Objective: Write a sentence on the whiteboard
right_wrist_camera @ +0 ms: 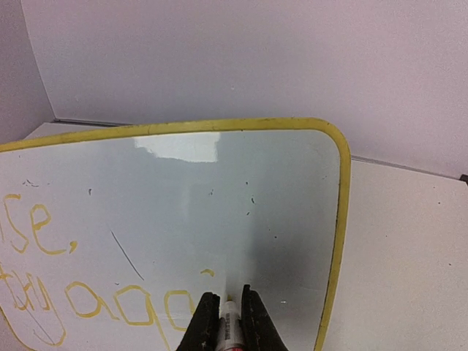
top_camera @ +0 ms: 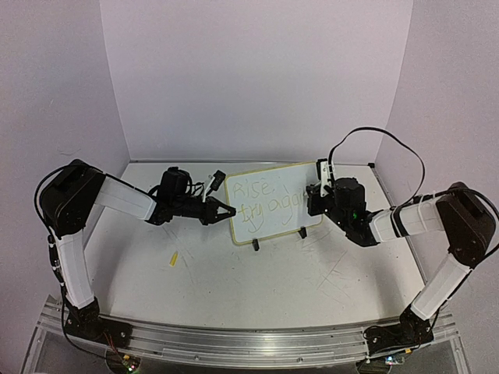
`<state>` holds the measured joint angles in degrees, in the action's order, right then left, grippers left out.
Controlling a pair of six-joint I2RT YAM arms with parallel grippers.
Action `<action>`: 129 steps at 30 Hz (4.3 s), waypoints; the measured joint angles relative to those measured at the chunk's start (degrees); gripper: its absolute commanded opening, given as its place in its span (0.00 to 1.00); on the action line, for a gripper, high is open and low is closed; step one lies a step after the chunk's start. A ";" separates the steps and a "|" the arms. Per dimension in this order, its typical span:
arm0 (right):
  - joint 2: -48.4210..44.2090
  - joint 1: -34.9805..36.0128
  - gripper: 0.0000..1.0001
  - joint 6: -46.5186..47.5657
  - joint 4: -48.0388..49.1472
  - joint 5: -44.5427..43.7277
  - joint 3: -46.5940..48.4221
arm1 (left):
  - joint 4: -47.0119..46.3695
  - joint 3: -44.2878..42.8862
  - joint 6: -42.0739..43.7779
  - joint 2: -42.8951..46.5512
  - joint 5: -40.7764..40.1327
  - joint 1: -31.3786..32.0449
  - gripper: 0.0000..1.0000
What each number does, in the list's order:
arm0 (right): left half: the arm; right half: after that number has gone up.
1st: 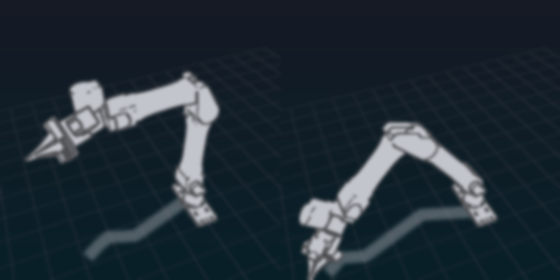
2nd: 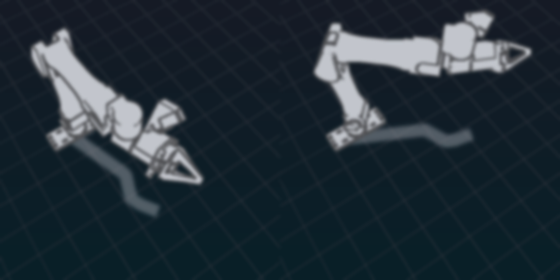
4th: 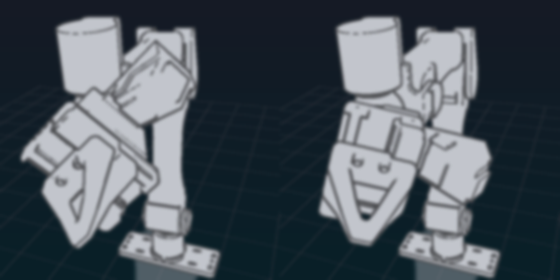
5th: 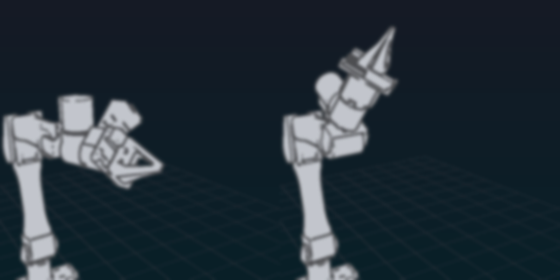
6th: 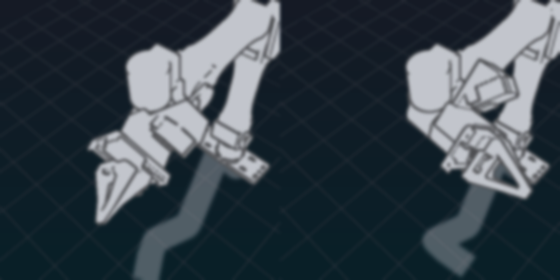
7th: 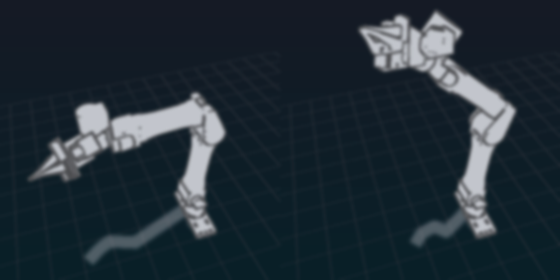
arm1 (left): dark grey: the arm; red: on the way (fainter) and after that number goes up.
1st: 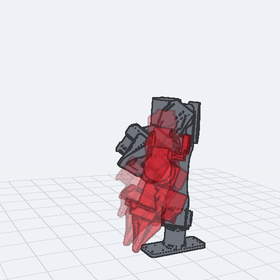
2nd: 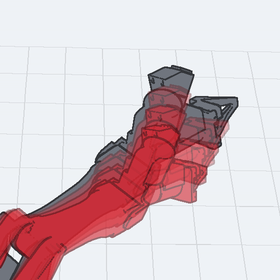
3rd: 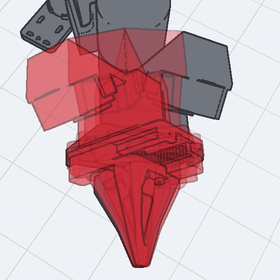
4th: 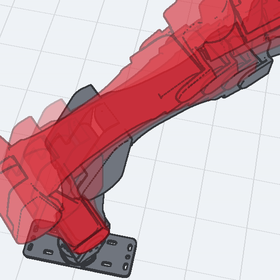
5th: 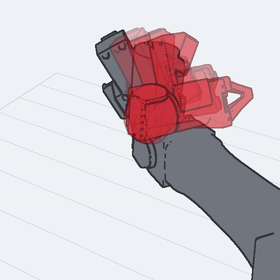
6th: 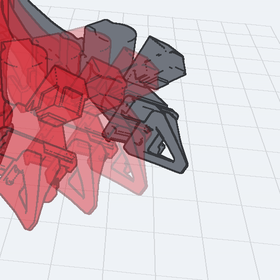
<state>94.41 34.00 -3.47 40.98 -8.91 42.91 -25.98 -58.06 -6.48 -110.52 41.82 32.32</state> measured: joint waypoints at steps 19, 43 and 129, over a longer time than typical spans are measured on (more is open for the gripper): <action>0.00 0.07 0.00 -2.16 -1.17 0.22 -3.09 | 0.00 0.00 0.02 0.00 0.04 0.00 0.00; 0.11 0.04 0.00 -1.87 -0.99 -2.81 1.36 | 0.02 0.00 0.00 0.00 0.00 0.00 0.00; -0.73 -1.88 0.00 -4.30 -2.80 -1.13 -2.39 | 0.04 0.00 0.23 0.00 0.03 0.01 0.00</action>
<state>93.68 32.12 -7.78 38.19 -10.04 40.51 -25.94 -58.06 -6.25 -110.52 41.86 32.32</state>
